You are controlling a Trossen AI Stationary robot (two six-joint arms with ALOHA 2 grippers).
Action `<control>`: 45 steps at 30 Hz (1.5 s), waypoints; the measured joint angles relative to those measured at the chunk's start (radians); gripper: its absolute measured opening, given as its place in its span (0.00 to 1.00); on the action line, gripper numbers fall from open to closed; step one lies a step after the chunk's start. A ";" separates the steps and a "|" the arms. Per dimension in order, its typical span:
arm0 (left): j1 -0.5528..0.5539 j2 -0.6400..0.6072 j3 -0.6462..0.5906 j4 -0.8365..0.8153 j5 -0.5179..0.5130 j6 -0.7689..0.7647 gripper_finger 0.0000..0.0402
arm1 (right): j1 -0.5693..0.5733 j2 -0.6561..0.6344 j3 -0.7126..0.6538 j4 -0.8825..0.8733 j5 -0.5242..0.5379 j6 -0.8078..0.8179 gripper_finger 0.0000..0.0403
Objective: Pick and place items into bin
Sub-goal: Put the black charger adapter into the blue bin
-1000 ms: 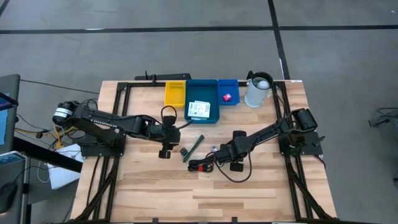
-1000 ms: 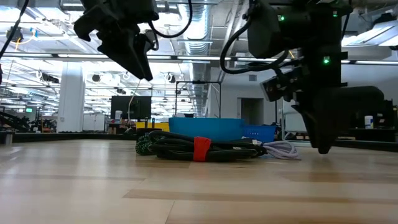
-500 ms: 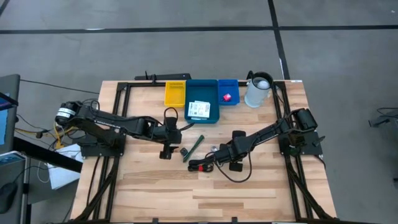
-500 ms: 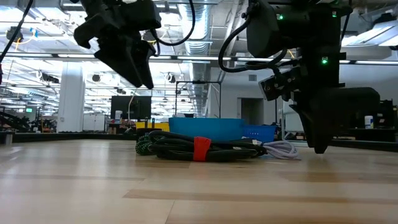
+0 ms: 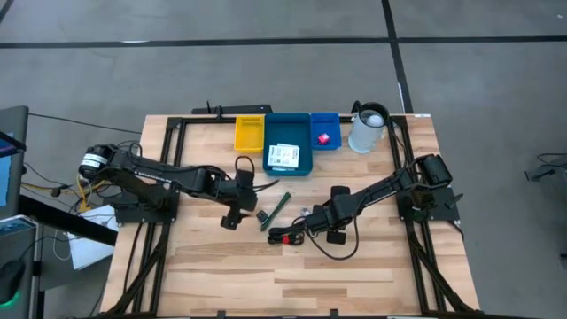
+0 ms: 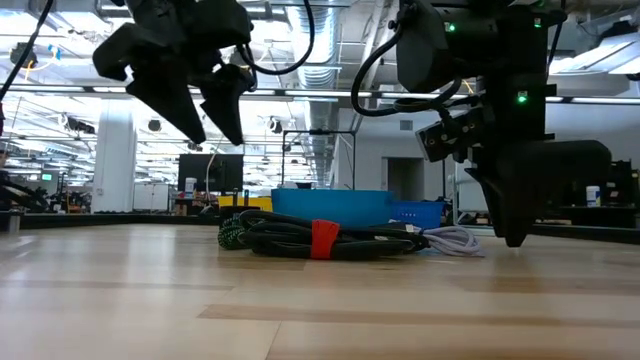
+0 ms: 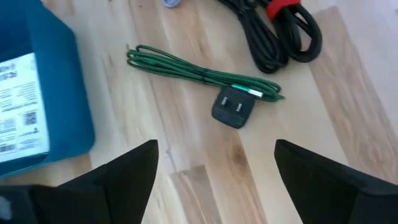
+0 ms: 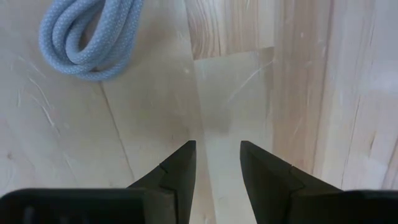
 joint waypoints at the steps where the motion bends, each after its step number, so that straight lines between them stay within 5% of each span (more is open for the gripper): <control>1: 0.002 0.007 0.005 -0.012 0.005 0.000 0.78 | 0.000 0.000 0.000 0.000 0.000 -0.001 0.29; 21: 0.010 0.338 0.290 -0.228 0.009 0.161 0.78 | -0.006 0.000 0.001 0.006 -0.001 -0.001 0.29; 45: 0.010 0.354 0.297 -0.222 0.044 0.245 0.78 | -0.007 0.000 0.001 0.009 -0.001 -0.001 0.29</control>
